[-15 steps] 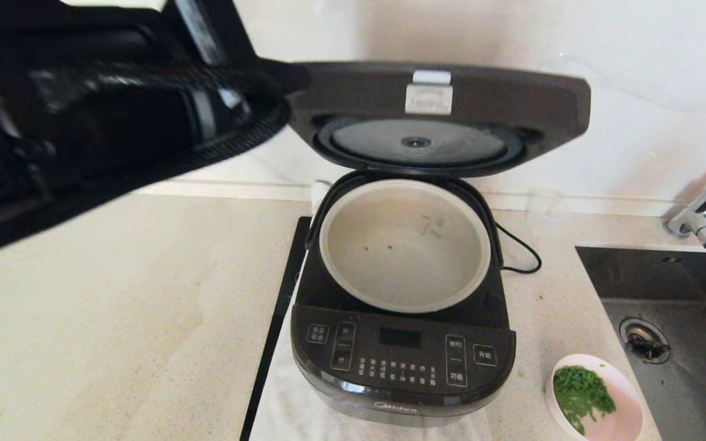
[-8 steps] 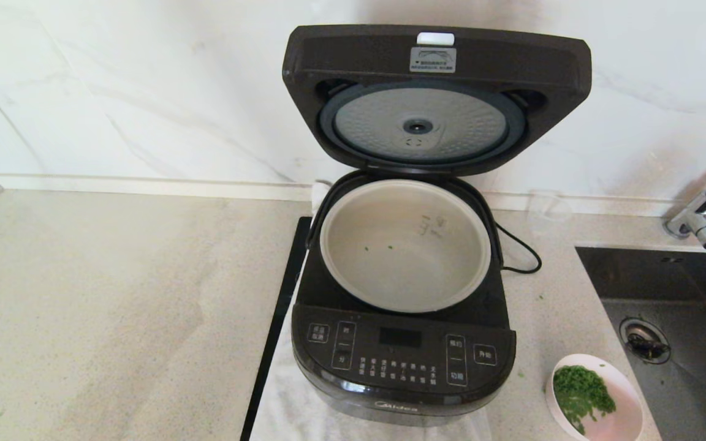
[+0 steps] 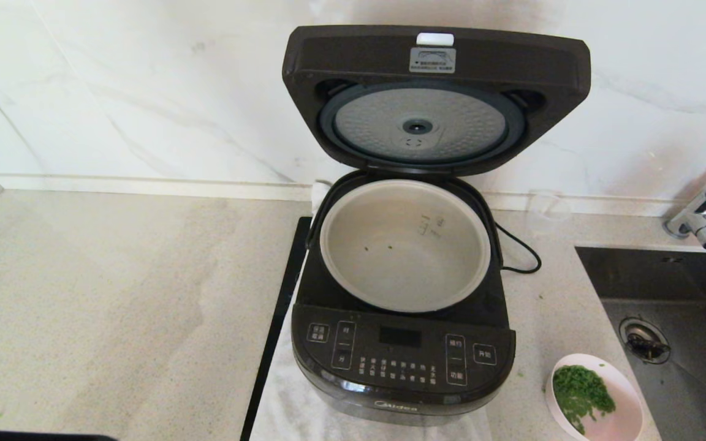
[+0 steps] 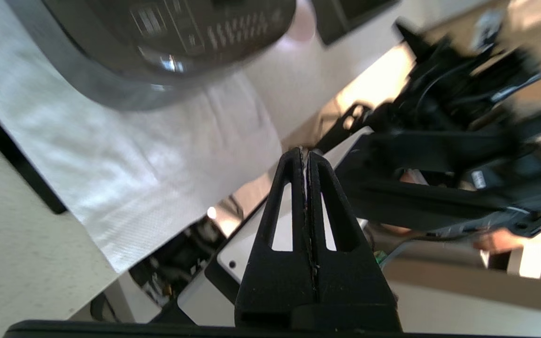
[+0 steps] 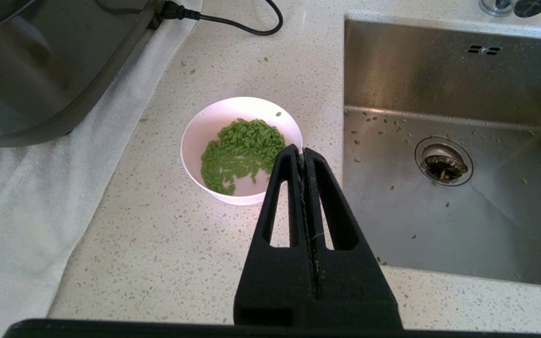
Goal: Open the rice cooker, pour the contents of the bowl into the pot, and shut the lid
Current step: Open the rice cooker
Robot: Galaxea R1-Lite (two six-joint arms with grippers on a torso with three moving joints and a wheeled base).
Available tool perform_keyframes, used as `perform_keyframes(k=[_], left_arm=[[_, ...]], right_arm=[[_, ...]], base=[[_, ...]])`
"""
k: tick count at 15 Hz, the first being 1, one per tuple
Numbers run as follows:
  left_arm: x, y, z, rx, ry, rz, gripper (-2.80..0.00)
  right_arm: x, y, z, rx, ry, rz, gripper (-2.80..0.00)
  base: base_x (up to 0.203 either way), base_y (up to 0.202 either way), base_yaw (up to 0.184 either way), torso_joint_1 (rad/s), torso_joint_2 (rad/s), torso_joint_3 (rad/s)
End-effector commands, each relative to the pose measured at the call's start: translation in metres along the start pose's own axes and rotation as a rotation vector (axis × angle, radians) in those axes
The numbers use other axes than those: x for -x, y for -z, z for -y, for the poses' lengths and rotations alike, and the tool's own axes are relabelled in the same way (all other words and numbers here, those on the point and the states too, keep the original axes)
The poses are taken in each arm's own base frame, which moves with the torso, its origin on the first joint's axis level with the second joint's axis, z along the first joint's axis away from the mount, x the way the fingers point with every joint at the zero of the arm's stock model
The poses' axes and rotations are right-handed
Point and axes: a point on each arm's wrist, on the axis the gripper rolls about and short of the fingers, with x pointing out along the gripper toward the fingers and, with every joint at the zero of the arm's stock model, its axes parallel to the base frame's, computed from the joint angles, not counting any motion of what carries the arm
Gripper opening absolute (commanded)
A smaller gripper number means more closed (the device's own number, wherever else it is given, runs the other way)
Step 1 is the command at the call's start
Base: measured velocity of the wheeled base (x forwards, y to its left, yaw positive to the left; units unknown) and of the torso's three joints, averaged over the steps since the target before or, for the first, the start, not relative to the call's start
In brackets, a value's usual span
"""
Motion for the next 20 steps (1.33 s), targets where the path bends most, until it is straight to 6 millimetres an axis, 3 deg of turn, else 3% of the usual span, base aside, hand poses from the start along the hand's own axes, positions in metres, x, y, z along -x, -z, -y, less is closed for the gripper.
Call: perform_keyframes(k=[1,8,20], left_arm=[[-0.047,-0.003,-0.011,0.023,-0.009,-0.059,-2.8],[-0.13,-0.044,-0.017,0.111,0.094,0.154,-2.8],[-0.159,-0.111,-0.012,0.1,0.118,0.314,-2.8]], right_arm=[[0.0,0.0,0.0,0.0,0.0,0.0,-2.8],[0.0,0.0,0.0,0.0,0.0,0.0,-2.8],[0.0,0.0,0.0,0.0,0.0,0.0,-2.8]], base=[[0.0,0.0,0.0,0.0,0.0,0.0],[0.0,0.0,0.0,0.0,0.0,0.0],[0.0,0.0,0.0,0.0,0.0,0.0]])
